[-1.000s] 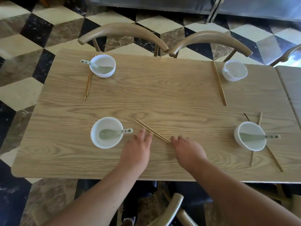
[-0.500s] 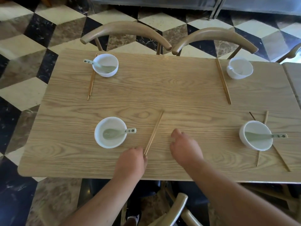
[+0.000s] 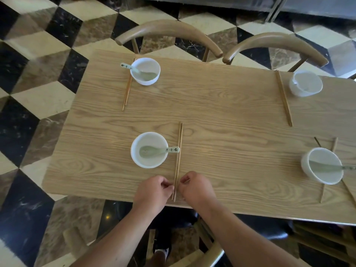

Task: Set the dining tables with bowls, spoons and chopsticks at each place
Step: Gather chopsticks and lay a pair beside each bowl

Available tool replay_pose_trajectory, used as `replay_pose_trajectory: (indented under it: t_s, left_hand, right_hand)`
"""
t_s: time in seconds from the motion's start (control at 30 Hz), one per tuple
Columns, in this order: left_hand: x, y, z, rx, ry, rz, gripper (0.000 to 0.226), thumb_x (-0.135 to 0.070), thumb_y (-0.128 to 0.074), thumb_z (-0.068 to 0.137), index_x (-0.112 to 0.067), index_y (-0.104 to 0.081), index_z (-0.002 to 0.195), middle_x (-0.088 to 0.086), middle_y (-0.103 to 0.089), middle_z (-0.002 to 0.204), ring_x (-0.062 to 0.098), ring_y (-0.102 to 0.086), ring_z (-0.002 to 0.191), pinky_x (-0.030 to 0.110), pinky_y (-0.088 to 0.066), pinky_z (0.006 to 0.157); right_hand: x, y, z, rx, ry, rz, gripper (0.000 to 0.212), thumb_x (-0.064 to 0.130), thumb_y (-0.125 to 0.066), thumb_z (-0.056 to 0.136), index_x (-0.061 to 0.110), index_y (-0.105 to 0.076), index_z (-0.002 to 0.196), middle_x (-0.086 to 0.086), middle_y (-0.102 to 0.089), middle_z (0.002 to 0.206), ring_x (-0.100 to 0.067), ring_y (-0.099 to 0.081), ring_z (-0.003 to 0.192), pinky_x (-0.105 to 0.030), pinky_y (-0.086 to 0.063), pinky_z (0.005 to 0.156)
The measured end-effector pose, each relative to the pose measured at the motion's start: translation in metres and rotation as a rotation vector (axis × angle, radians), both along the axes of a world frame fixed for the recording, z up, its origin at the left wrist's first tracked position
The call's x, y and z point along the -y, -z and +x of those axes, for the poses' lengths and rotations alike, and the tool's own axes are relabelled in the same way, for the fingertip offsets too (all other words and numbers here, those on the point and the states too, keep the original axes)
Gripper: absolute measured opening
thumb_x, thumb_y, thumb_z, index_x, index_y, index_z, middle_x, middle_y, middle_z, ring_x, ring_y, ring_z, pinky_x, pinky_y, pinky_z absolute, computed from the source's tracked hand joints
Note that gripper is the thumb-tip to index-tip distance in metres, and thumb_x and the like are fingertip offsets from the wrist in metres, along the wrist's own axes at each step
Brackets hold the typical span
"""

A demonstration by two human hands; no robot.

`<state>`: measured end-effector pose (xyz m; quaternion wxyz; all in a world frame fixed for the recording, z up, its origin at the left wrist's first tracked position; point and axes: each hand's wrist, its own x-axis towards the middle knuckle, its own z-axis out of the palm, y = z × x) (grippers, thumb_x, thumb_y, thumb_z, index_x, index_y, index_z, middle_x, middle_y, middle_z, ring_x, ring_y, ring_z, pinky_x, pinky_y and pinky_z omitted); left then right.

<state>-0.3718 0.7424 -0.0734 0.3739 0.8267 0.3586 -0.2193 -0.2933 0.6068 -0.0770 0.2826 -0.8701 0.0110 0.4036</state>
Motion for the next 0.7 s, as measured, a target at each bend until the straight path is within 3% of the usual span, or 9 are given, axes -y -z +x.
replay_pose_trajectory:
  t_s: [0.23, 0.5, 0.7]
  left_hand:
    - [-0.005, 0.001, 0.003, -0.01, 0.011, -0.042, 0.01, -0.042, -0.075, 0.095, -0.033, -0.077, 0.092, -0.013, -0.078, 0.082, 0.01, -0.074, 0.079, 0.039, -0.064, 0.079]
    - [-0.003, 0.007, -0.002, 0.032, 0.011, -0.017, 0.016, -0.042, -0.075, 0.095, -0.04, -0.07, 0.079, -0.016, -0.075, 0.078, 0.003, -0.07, 0.074, 0.035, -0.062, 0.072]
    - [0.001, 0.007, -0.004, 0.058, -0.008, -0.002, 0.017, -0.039, -0.074, 0.096, -0.04, -0.07, 0.08, -0.016, -0.072, 0.071, -0.001, -0.066, 0.069, 0.024, -0.048, 0.058]
  right_hand:
    - [-0.011, 0.007, 0.001, -0.038, 0.052, 0.038, 0.011, 0.016, -0.067, 0.085, 0.026, -0.066, 0.084, 0.0, -0.079, 0.078, -0.022, -0.078, 0.078, -0.042, -0.067, 0.079]
    - [-0.01, 0.014, 0.003, -0.086, 0.123, 0.085, 0.011, 0.011, -0.064, 0.084, 0.02, -0.07, 0.084, -0.007, -0.08, 0.075, -0.032, -0.079, 0.08, -0.052, -0.067, 0.079]
    - [-0.01, 0.016, 0.003, -0.103, 0.14, 0.092, 0.01, 0.011, -0.066, 0.086, 0.019, -0.071, 0.084, -0.007, -0.08, 0.072, -0.032, -0.08, 0.078, -0.053, -0.067, 0.08]
